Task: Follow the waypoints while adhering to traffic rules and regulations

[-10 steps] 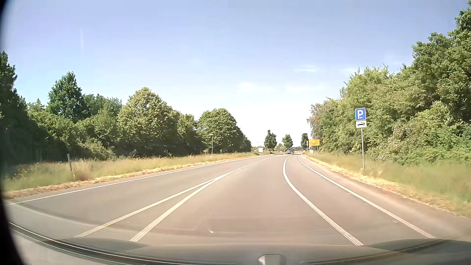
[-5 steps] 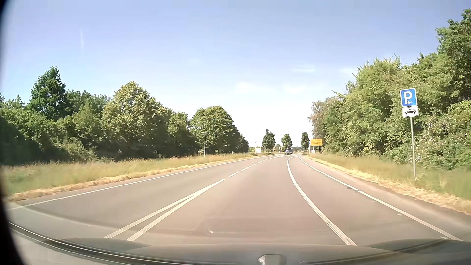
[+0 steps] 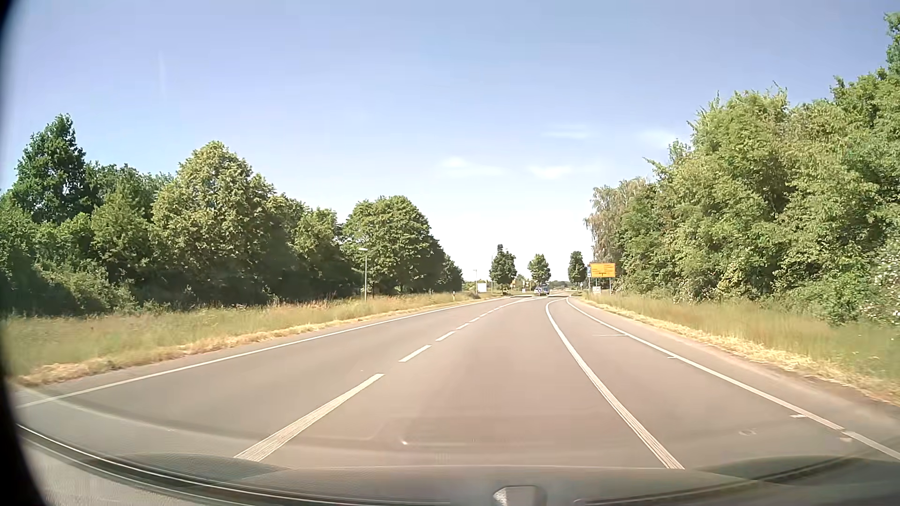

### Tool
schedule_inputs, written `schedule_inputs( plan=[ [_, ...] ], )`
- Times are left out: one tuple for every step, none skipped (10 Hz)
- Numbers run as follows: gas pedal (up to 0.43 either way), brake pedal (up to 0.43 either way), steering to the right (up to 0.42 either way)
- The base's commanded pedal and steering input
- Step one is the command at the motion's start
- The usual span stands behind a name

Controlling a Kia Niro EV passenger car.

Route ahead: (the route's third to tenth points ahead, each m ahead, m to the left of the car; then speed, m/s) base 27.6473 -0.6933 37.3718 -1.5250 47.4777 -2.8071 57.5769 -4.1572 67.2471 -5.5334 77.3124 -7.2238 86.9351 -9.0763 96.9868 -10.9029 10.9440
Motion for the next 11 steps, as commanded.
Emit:
schedule_inputs(
  plan=[
    [0.059, 0.030, 0.022],
    [0.059, 0.030, 0.022],
    [0.059, 0.030, 0.022],
    [0.059, 0.030, 0.023],
    [0.059, 0.030, 0.022],
    [0.059, 0.030, 0.023],
    [0.059, 0.030, 0.022],
    [0.059, 0.030, 0.022],
    [0.059, 0.030, 0.022],
    [0.059, 0.030, 0.021],
    [0.059, 0.030, 0.019]
  ],
)
